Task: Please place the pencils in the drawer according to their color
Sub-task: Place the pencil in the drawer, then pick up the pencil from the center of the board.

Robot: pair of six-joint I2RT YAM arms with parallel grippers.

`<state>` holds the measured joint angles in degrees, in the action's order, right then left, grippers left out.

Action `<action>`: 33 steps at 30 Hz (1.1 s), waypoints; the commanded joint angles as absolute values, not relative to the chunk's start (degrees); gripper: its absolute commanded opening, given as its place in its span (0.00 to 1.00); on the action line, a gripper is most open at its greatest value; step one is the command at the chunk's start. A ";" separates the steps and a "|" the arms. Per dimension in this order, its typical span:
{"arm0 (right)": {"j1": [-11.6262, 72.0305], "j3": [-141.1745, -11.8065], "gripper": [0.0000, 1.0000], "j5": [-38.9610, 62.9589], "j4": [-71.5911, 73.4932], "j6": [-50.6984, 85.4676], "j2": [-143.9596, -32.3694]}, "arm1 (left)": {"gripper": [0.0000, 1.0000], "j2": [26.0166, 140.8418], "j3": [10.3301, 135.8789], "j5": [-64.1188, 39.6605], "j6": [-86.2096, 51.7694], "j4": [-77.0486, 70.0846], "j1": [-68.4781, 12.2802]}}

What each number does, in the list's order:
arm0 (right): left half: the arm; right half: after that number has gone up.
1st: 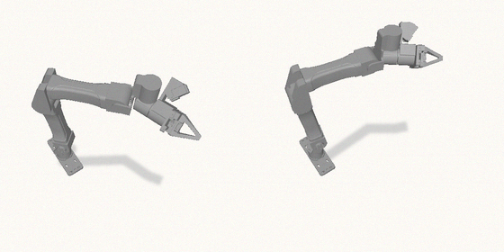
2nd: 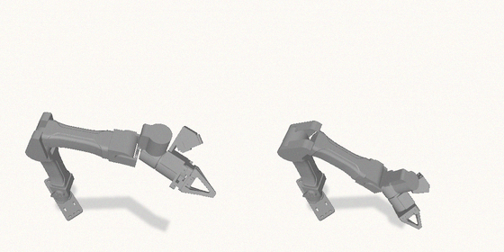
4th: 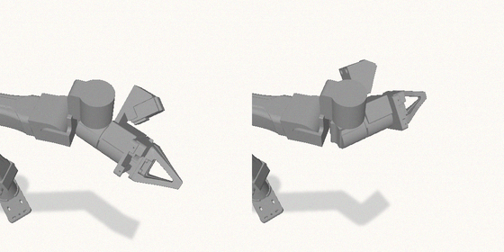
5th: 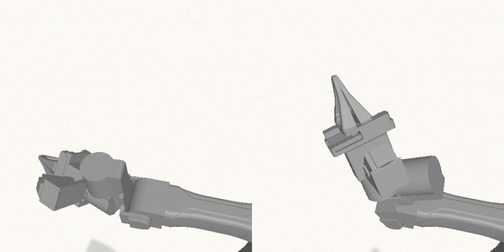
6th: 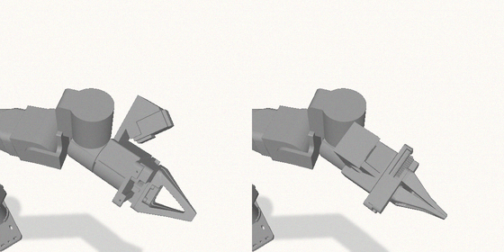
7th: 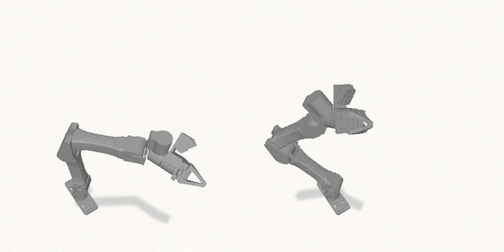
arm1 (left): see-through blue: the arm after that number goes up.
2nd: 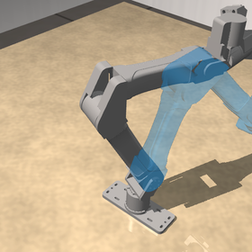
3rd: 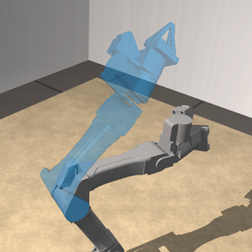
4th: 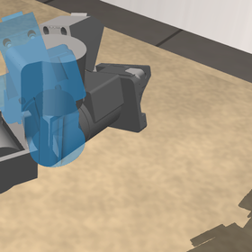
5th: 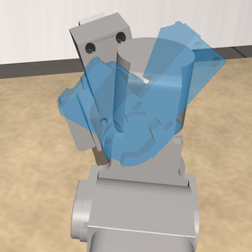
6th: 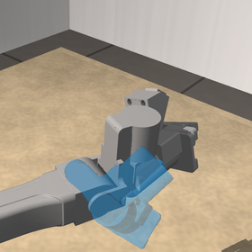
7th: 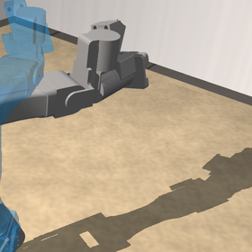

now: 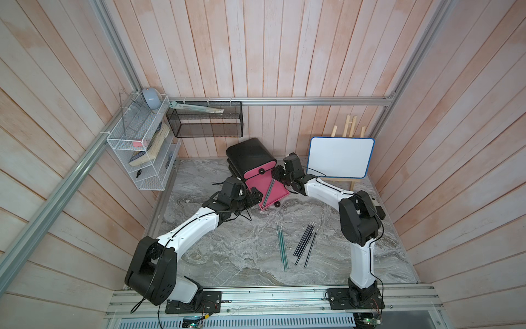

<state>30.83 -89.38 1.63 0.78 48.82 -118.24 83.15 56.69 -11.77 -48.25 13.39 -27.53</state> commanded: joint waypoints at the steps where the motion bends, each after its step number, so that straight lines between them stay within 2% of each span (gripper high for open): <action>1: 31.20 -88.40 0.38 2.26 -0.72 46.80 -114.03 | 1.00 82.23 56.29 -12.13 -48.34 11.48 -27.16; 9: 33.18 -81.73 0.38 2.70 -4.85 42.47 -105.47 | 0.99 79.99 53.25 -12.02 -47.56 10.72 -27.15; 20: 40.03 -63.59 0.38 -0.70 -11.87 37.53 -93.65 | 0.99 72.94 45.77 -10.37 -43.92 13.87 -27.22; 27: 42.77 -54.98 0.38 -1.18 -14.56 39.10 -91.69 | 0.99 71.80 42.27 -11.20 -44.68 13.50 -28.50; 33: 44.81 -54.65 0.37 -2.46 -17.35 38.85 -94.05 | 0.99 72.67 41.52 -11.07 -45.22 12.83 -30.75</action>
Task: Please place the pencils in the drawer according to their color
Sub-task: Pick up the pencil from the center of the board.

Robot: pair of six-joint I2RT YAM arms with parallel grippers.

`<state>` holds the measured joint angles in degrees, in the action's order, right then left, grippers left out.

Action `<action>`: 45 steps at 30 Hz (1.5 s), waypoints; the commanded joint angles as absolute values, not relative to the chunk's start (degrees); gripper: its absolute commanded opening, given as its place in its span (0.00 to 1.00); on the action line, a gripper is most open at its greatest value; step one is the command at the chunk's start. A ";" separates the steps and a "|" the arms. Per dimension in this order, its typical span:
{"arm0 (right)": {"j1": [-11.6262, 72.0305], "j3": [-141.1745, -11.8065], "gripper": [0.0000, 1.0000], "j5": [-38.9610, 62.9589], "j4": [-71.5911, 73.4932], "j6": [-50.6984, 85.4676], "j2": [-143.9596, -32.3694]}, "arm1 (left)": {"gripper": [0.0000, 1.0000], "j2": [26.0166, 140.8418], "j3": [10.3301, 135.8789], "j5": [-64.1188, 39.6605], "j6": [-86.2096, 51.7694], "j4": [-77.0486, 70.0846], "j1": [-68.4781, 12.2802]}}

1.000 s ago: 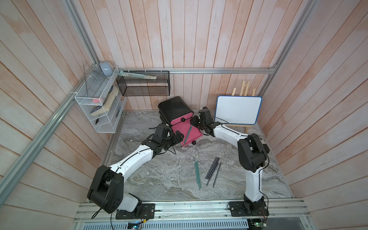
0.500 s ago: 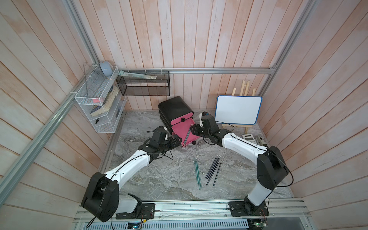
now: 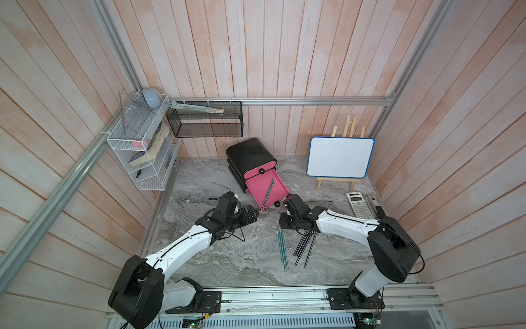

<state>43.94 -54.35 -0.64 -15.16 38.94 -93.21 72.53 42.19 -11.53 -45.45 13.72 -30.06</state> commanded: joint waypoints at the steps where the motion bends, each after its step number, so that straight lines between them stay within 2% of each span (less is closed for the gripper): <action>1: 44.94 -54.68 0.37 -2.39 -17.49 38.93 -94.50 | 0.99 72.69 41.42 -11.07 -45.43 12.80 -31.06; 29: 45.53 -56.58 0.29 -5.11 -18.90 35.72 -101.59 | 1.00 72.86 40.97 -10.72 -46.54 11.60 -32.34; 45: 45.51 -57.41 0.19 -5.70 -20.69 35.31 -104.85 | 0.99 73.48 40.37 -10.89 -46.85 10.63 -32.34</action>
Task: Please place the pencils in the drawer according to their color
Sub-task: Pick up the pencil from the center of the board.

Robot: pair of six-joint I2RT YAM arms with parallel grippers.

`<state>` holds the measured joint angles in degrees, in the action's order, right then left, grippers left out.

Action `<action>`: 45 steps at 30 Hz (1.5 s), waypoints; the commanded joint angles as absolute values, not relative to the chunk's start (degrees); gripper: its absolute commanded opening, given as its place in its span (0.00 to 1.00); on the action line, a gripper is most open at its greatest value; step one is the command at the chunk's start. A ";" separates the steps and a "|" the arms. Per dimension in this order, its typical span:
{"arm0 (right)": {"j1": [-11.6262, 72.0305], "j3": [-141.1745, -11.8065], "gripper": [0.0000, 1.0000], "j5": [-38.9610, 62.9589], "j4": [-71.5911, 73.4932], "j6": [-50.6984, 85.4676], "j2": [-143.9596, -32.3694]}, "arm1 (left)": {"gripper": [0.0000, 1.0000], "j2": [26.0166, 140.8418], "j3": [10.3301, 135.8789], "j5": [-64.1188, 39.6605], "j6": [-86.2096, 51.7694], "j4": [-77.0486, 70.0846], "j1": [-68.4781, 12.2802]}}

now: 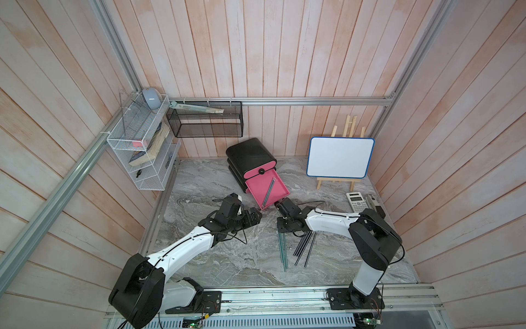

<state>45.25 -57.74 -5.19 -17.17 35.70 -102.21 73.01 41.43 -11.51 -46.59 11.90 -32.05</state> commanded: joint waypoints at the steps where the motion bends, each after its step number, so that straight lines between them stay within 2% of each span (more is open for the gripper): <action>1: 45.53 -57.47 0.18 -5.73 -20.90 35.33 -104.94 | 1.00 73.45 40.39 -10.89 -46.85 10.63 -32.34; 6: 45.61 -56.81 0.17 -5.30 -21.94 35.94 -104.51 | 1.00 73.46 40.41 -10.81 -46.93 10.55 -32.34; 17: 46.32 -54.60 0.21 -4.33 -22.23 36.56 -103.07 | 0.99 73.83 40.17 -11.07 -47.36 9.93 -32.34; 20: 46.62 -54.71 0.18 -4.31 -22.45 36.40 -103.45 | 0.99 73.81 40.30 -10.99 -47.38 10.10 -32.34; 28: 46.93 -54.68 0.00 -4.64 -22.36 37.15 -104.07 | 1.00 73.83 40.33 -10.80 -47.41 10.10 -32.34; 34: 46.76 -55.23 0.00 -3.79 -21.96 38.21 -102.74 | 0.99 73.91 40.43 -10.97 -47.43 10.28 -32.33; 45: 43.49 -56.35 0.00 -1.74 -22.15 39.72 -93.96 | 0.99 74.78 41.99 -11.06 -47.38 10.55 -32.30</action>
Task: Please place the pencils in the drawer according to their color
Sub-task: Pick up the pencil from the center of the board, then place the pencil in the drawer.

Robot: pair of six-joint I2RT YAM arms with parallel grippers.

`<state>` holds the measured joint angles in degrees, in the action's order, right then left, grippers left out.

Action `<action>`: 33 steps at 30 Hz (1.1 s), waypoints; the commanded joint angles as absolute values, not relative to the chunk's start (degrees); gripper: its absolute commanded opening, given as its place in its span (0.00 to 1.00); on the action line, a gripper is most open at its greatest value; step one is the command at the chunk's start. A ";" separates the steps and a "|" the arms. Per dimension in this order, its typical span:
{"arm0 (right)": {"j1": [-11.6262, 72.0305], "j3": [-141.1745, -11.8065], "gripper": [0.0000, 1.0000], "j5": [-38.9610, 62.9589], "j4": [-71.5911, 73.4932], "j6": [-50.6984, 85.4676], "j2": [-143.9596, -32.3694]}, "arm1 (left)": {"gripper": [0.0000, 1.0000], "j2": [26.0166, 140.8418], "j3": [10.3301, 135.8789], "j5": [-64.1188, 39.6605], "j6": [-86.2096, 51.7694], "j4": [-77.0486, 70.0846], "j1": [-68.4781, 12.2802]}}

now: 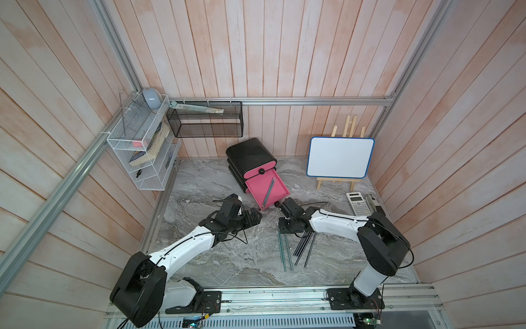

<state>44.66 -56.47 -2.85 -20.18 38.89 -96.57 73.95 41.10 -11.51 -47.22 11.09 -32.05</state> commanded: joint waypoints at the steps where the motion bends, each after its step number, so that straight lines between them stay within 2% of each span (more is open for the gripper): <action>1: 43.19 -56.34 0.00 -1.68 -22.13 39.81 -93.31 | 1.00 74.93 42.31 -11.12 -47.33 10.63 -32.30; 15: 35.67 -61.65 0.00 6.65 -17.03 43.50 -88.57 | 1.00 78.27 46.91 -13.58 -48.22 9.76 -30.47; 25: 31.81 -70.19 0.00 12.05 -7.57 49.76 -95.60 | 0.99 78.64 49.72 -14.30 -48.03 10.19 -27.78; 33: 29.21 -76.84 0.00 9.40 -0.74 55.26 -102.88 | 0.99 79.19 51.14 -14.63 -47.50 10.71 -27.33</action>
